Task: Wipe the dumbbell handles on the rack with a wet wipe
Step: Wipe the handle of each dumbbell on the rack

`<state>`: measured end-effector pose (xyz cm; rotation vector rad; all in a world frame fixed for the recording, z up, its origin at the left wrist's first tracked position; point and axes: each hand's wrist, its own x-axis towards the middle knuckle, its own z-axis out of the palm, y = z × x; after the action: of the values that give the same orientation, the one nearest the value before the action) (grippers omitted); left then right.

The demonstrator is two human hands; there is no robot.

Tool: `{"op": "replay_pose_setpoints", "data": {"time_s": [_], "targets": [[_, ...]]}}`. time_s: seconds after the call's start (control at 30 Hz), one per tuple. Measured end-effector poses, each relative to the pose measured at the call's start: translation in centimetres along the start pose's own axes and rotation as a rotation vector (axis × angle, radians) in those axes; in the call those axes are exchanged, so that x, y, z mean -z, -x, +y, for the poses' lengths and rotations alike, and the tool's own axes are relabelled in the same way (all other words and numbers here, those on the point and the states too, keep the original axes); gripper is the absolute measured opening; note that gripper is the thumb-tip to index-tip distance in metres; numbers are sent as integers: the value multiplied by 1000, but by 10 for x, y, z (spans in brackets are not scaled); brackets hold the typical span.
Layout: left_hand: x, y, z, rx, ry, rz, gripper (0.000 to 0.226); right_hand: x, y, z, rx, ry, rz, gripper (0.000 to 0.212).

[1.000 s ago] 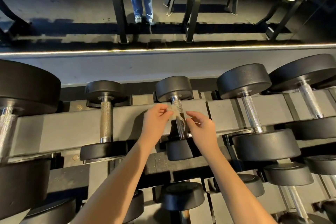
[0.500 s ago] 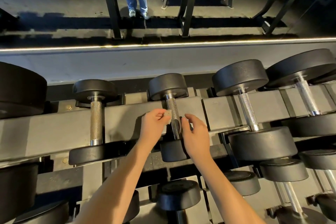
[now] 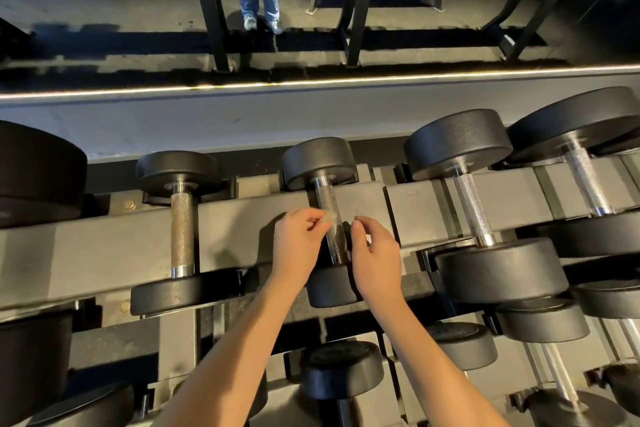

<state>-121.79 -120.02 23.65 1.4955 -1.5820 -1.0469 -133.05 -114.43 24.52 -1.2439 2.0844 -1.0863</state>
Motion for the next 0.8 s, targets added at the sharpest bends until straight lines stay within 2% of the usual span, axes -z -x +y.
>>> {"op": "replay_pose_setpoints", "data": {"time_s": [0.1, 0.3, 0.5, 0.57, 0.7, 0.8], "targets": [[4, 2, 0, -36, -84, -78, 13, 0, 0, 0, -7, -12, 8, 31], [3, -7, 10, 4, -122, 18, 13, 1, 2, -1, -20, -53, 50, 27], [11, 16, 18, 33, -257, -324, 11, 1, 4, 0, -8, -42, 93, 24], [11, 19, 19, -8, -289, -296, 13, 1, 4, 0, -15, -40, 101, 25], [4, 6, 23, -82, -254, -86, 14, 1, 5, -3, -17, -42, 107, 21], [-1, -12, 30, -114, -266, 2, 16, 2, 6, -4, -11, -61, 116, 19]]}}
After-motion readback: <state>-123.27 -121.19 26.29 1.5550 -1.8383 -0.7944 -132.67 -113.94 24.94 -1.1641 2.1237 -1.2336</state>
